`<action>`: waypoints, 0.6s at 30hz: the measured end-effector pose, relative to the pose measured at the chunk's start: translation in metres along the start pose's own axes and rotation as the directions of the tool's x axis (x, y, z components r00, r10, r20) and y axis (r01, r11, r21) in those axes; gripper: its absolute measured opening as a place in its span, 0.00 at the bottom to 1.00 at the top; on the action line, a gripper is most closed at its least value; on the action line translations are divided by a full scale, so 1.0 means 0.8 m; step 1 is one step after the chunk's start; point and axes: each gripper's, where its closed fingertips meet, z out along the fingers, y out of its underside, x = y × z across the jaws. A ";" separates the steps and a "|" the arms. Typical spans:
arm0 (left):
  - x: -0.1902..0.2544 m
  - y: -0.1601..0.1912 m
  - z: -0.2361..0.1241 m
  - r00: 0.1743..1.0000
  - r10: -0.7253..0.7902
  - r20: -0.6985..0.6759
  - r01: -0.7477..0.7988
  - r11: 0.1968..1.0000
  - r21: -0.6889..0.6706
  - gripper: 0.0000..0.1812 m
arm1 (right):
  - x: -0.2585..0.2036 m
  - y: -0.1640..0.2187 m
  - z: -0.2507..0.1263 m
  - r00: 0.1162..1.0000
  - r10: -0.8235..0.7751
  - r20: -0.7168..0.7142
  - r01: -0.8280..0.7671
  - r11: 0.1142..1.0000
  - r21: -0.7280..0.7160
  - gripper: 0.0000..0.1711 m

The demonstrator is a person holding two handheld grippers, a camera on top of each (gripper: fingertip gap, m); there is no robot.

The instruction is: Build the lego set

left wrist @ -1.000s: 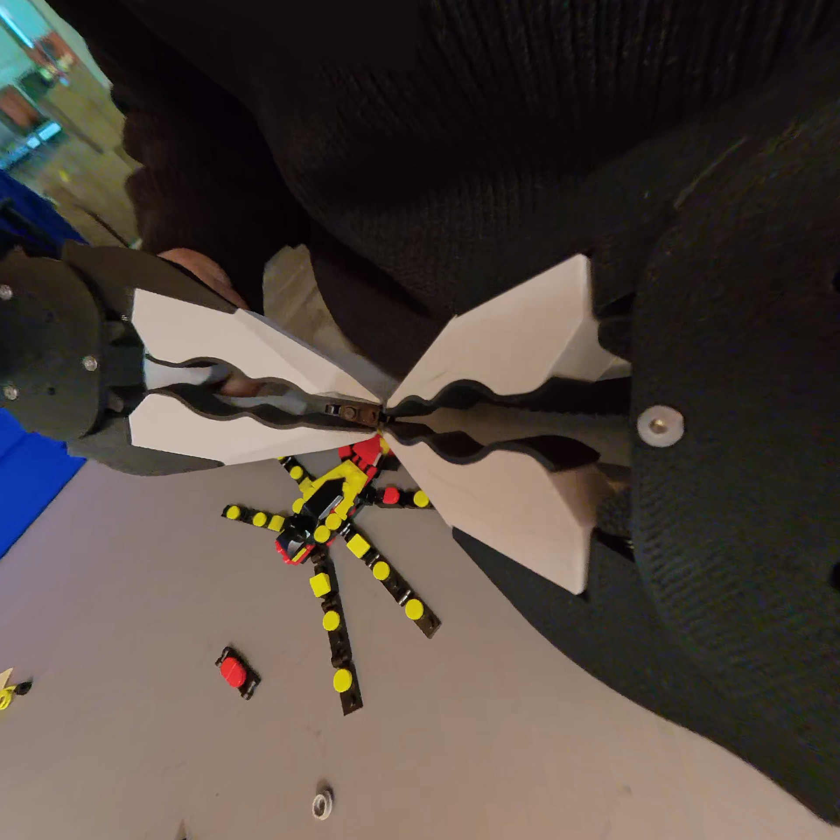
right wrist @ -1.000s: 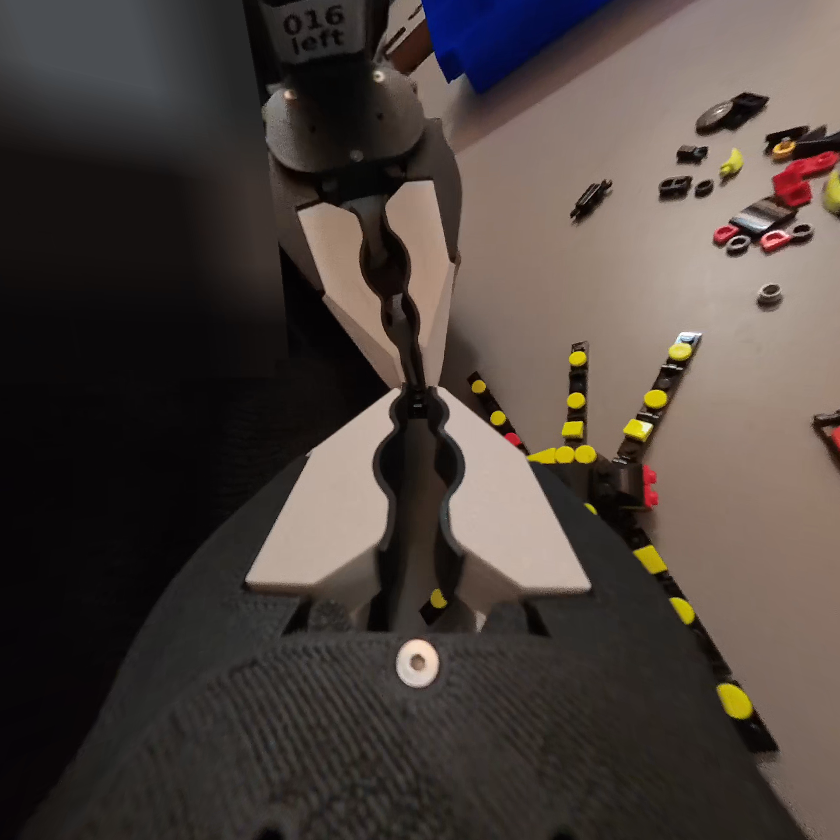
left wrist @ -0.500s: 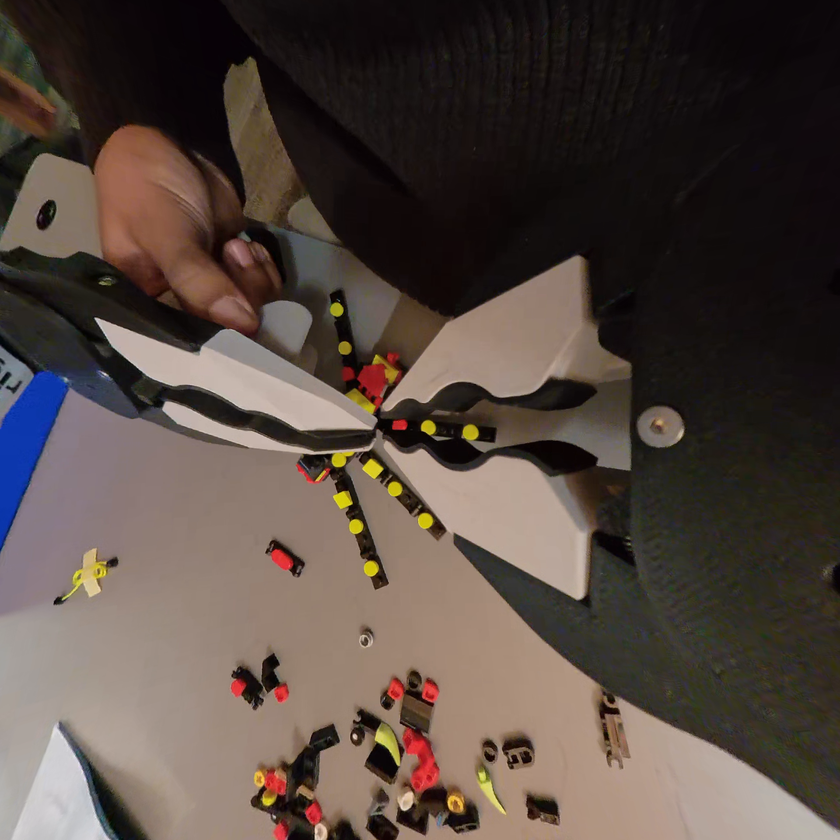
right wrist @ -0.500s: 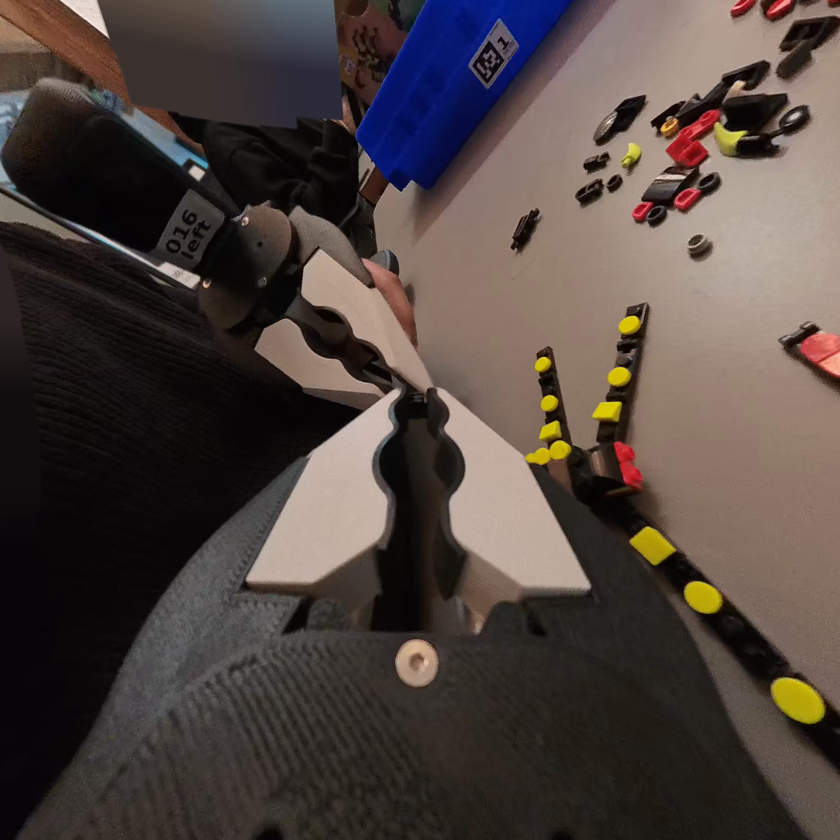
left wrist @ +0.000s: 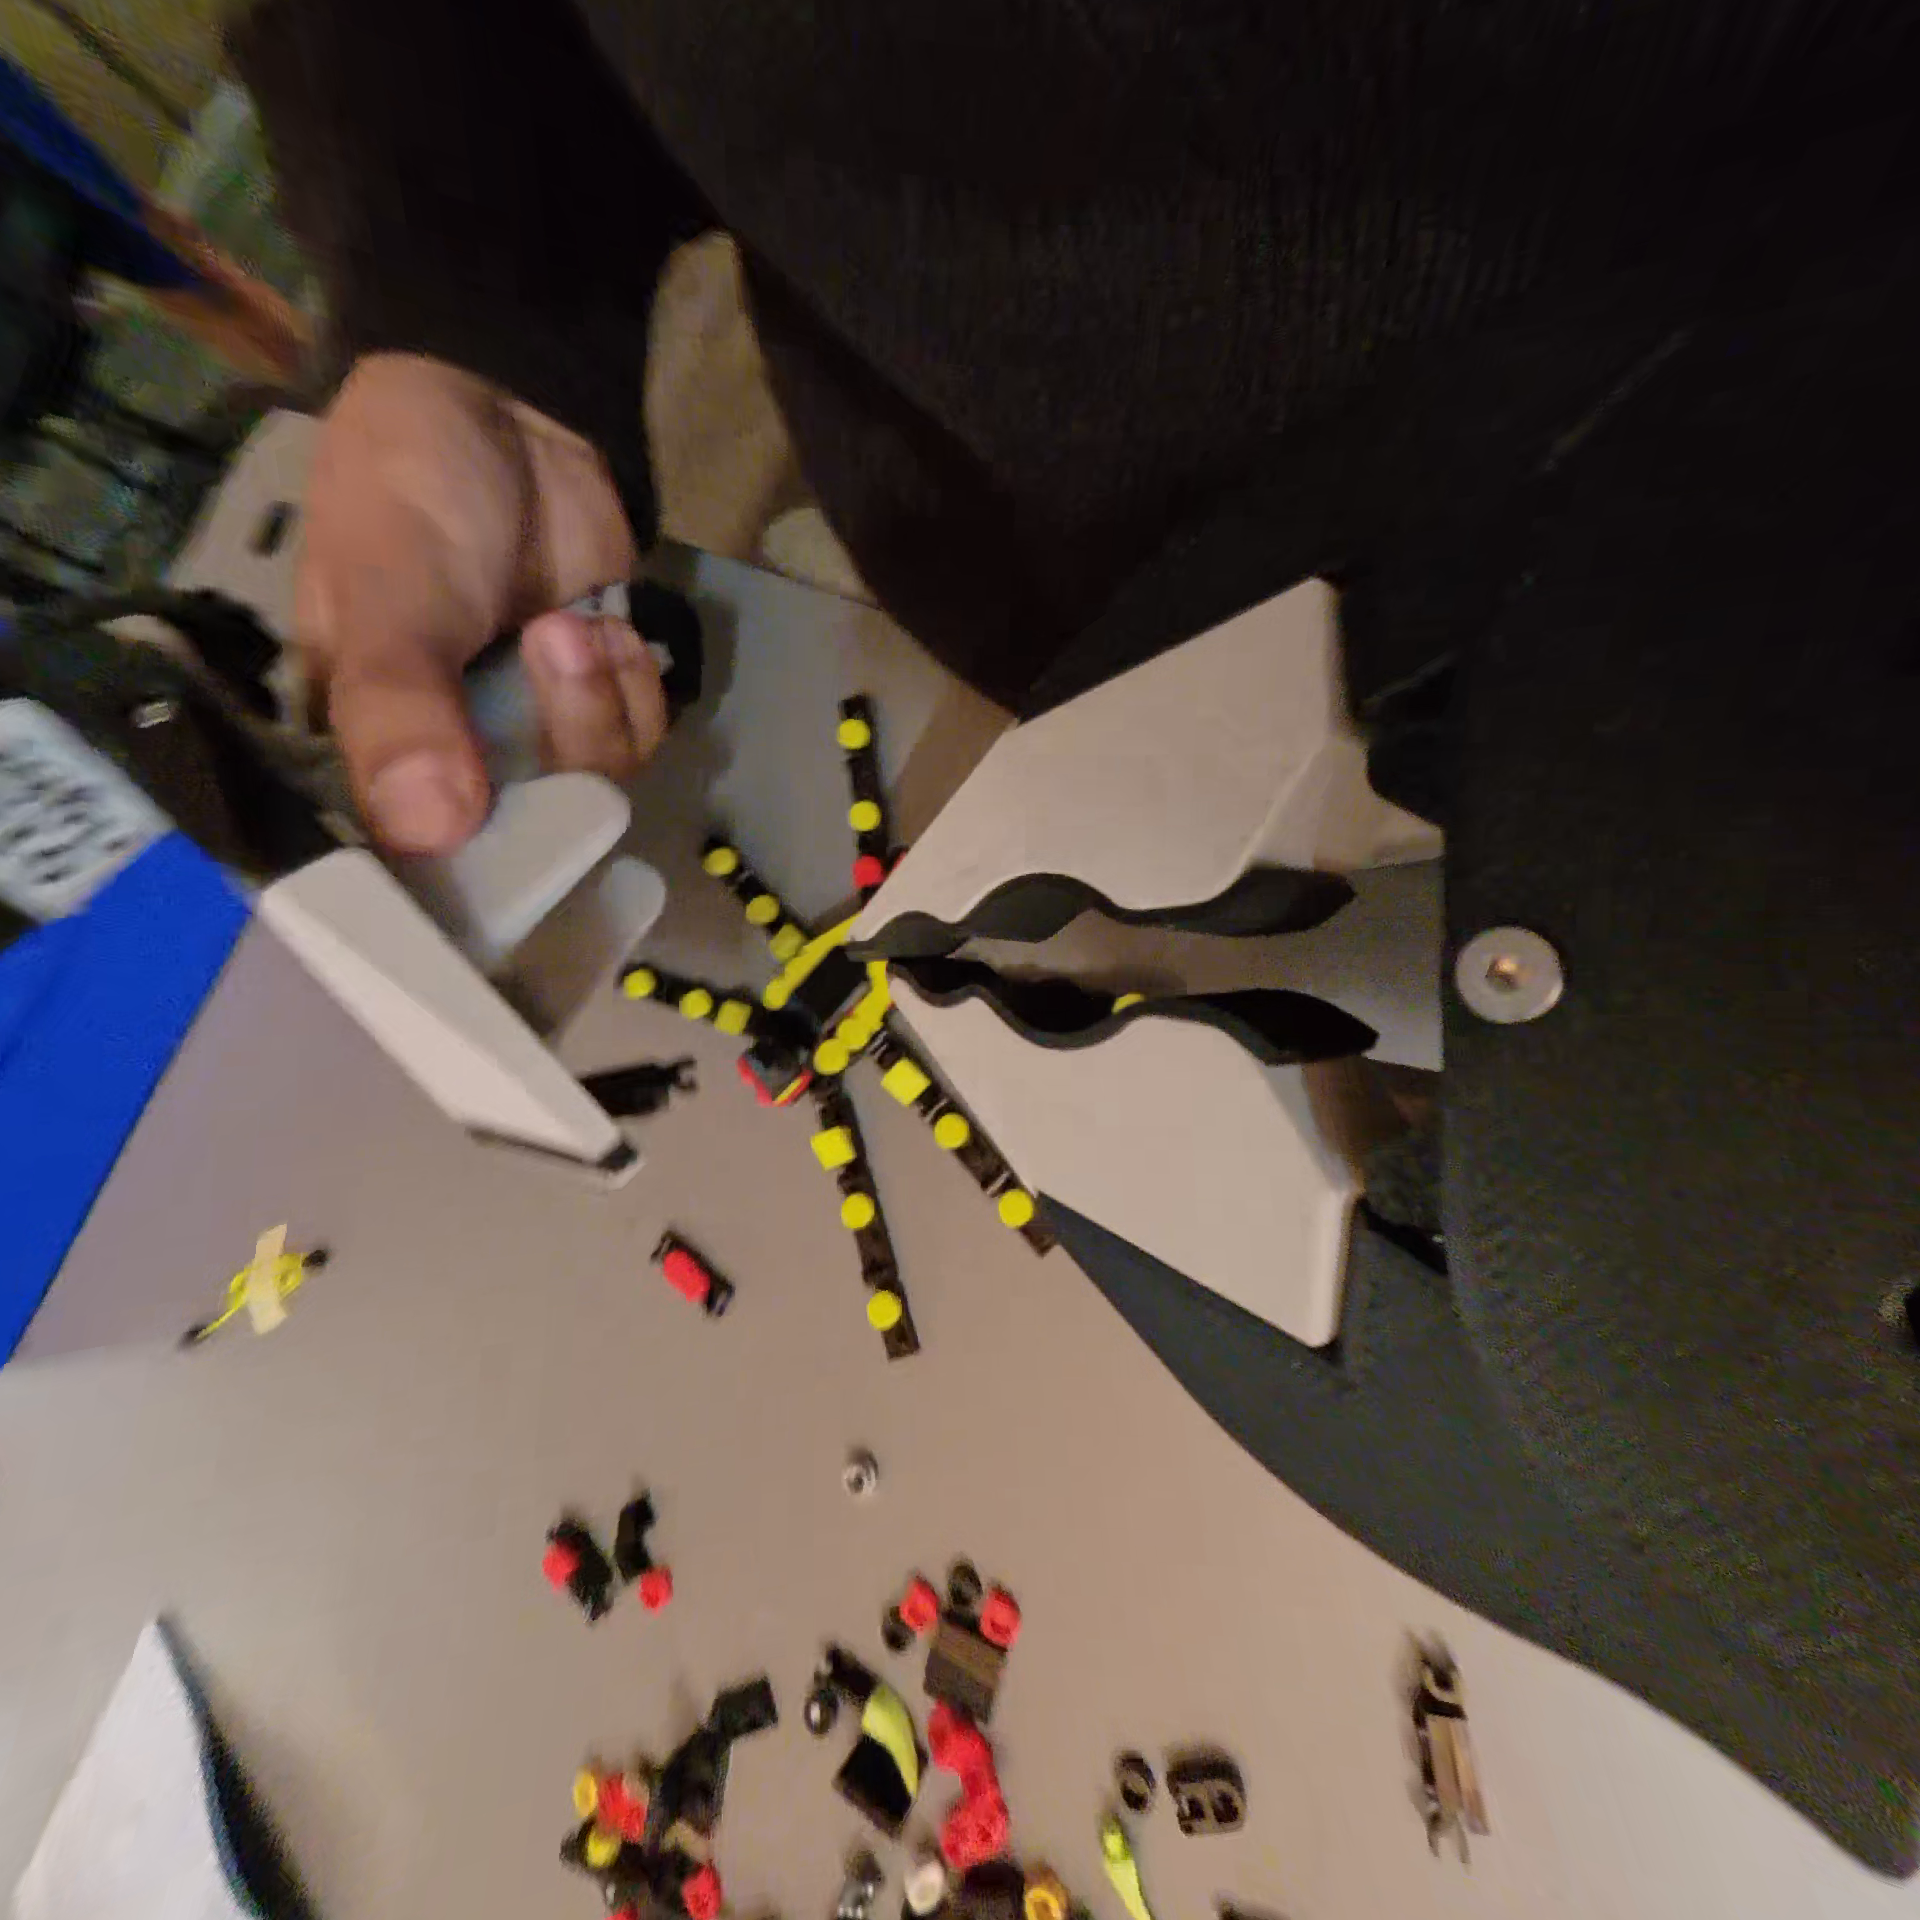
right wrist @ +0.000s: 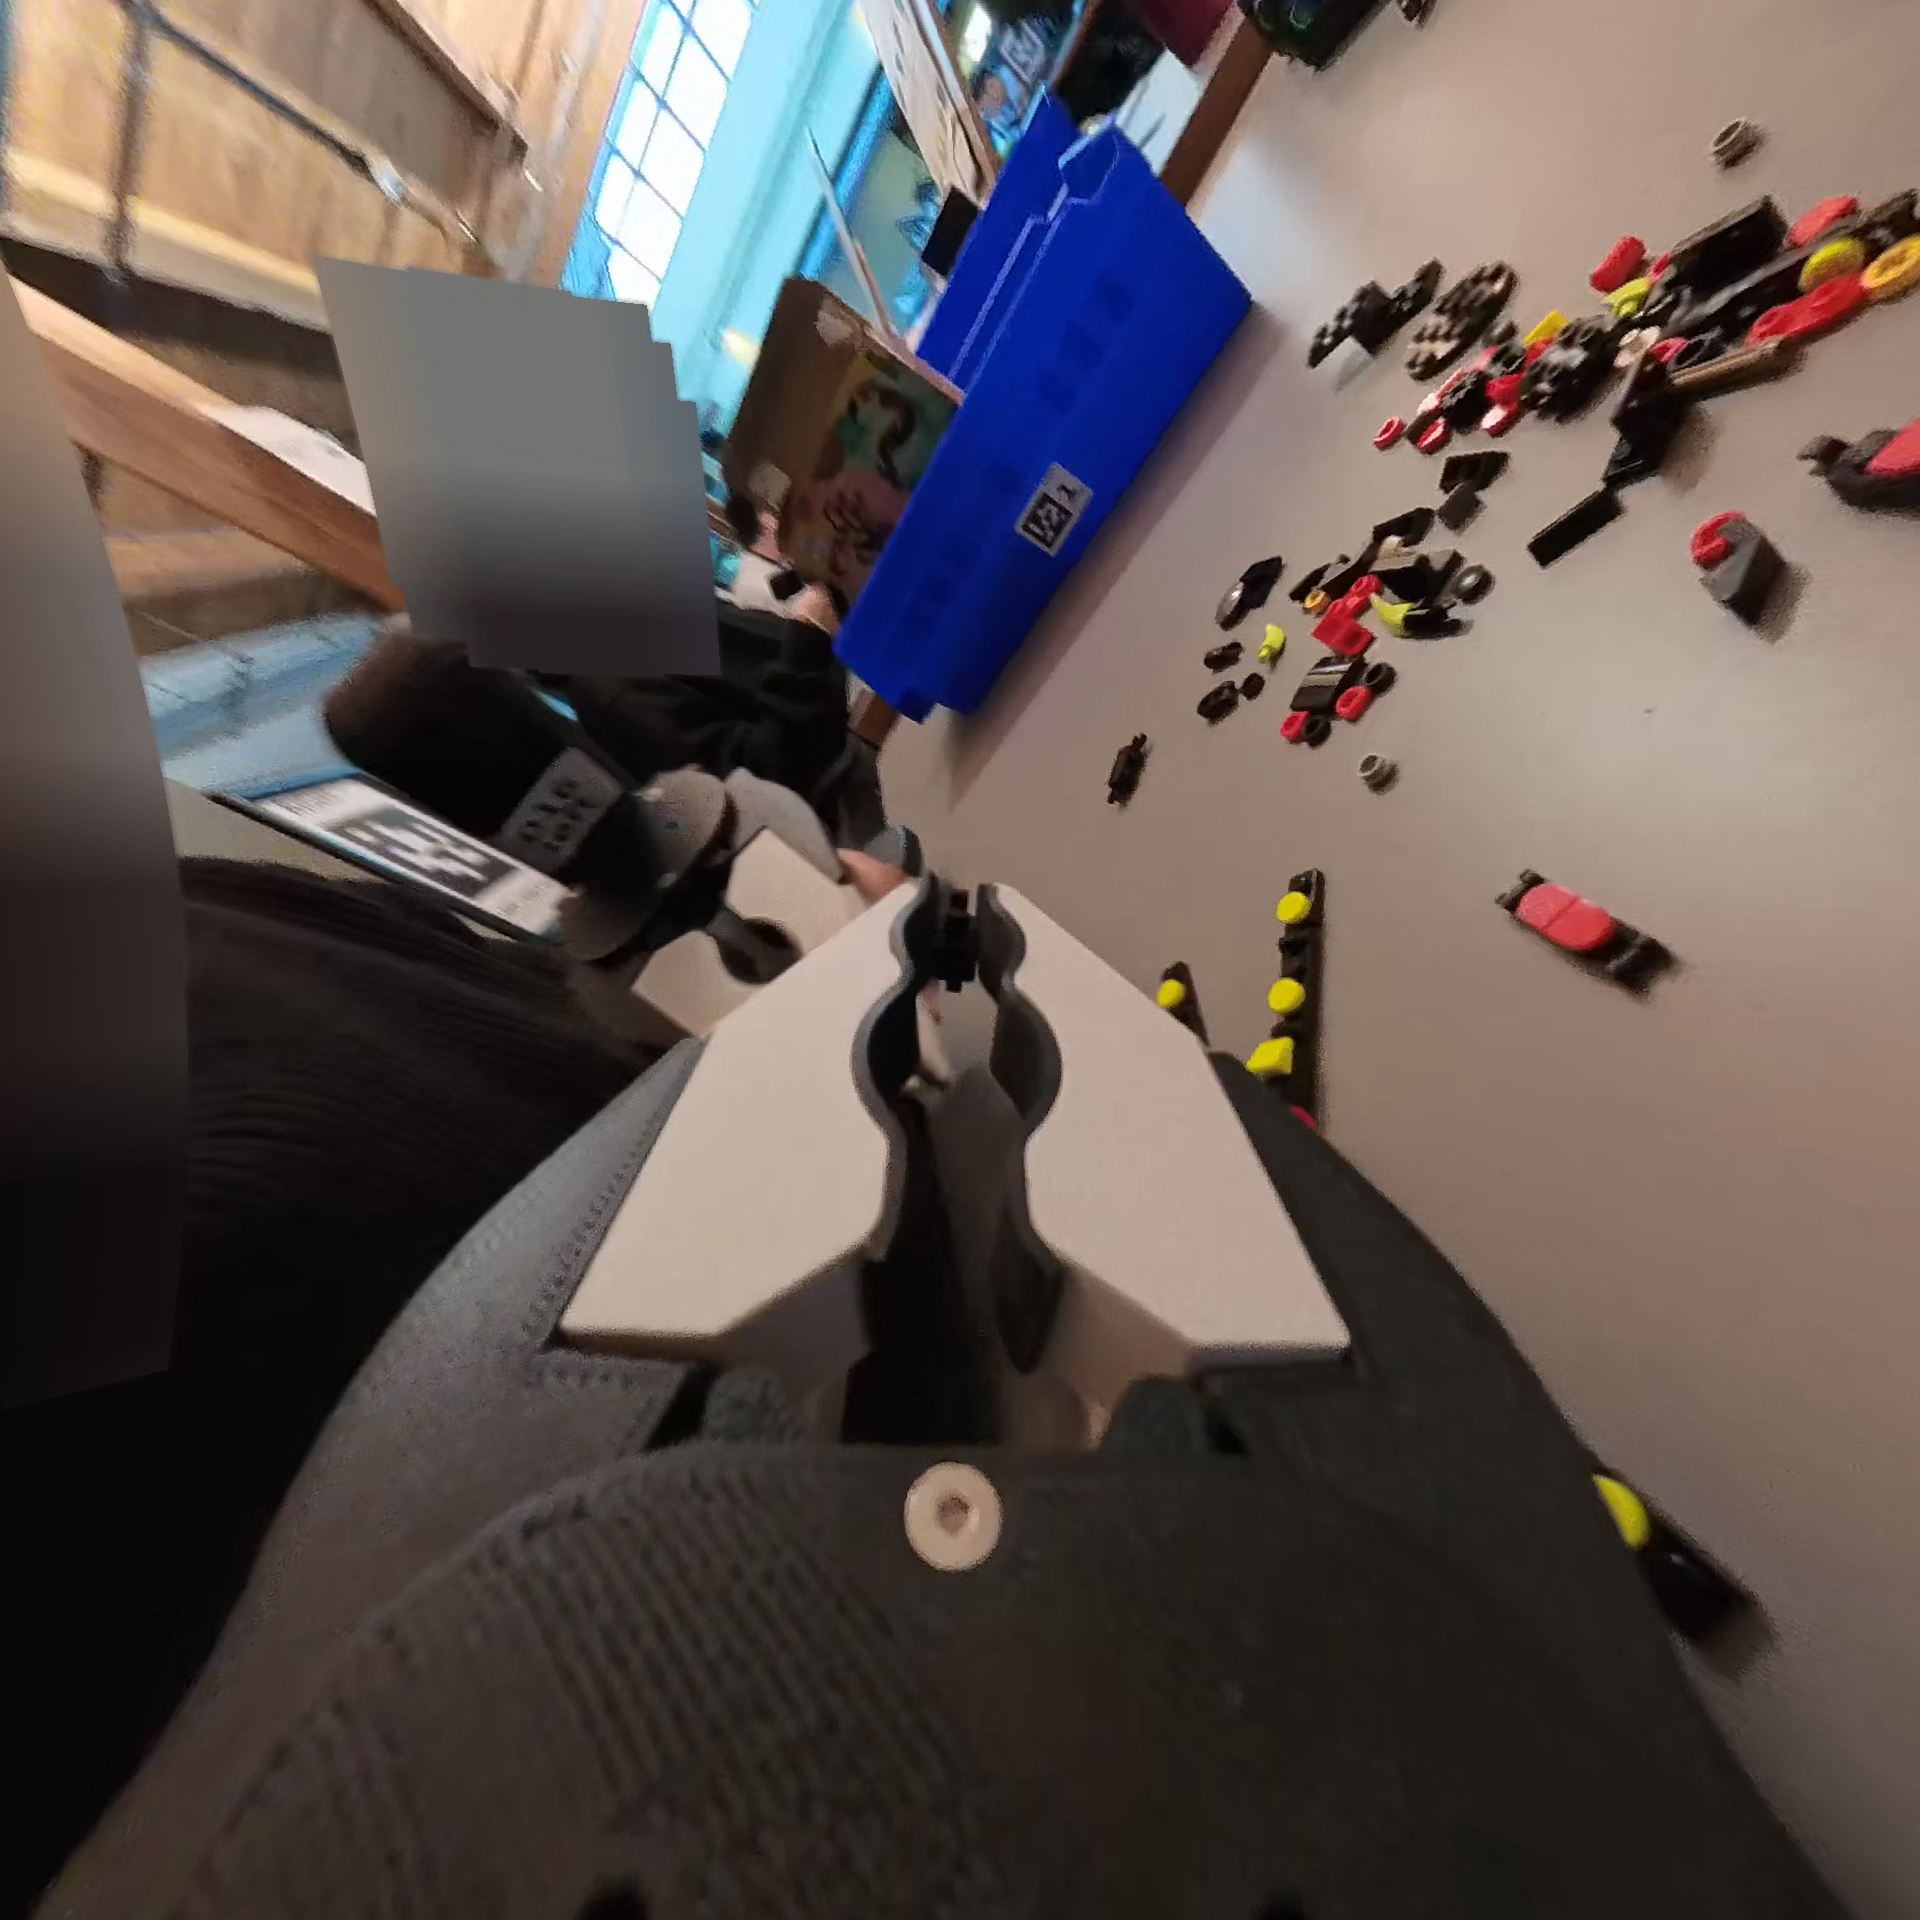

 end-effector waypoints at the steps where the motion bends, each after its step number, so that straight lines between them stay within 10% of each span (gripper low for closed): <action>1: -0.006 -0.008 -0.004 0.999 -0.036 -0.004 0.036 0.998 0.048 0.00 | -0.001 -0.004 -0.002 0.999 0.034 0.024 -0.035 0.999 0.025 0.03; 12: -0.021 -0.032 -0.012 0.996 -0.063 0.059 0.050 0.977 0.205 0.16 | -0.009 0.006 0.014 0.970 0.204 0.130 -0.210 0.977 0.029 0.03; 18: -0.021 -0.030 -0.012 0.995 -0.101 0.014 0.096 0.973 0.212 0.04 | -0.013 0.018 0.026 0.955 0.245 0.166 -0.248 0.969 0.000 0.03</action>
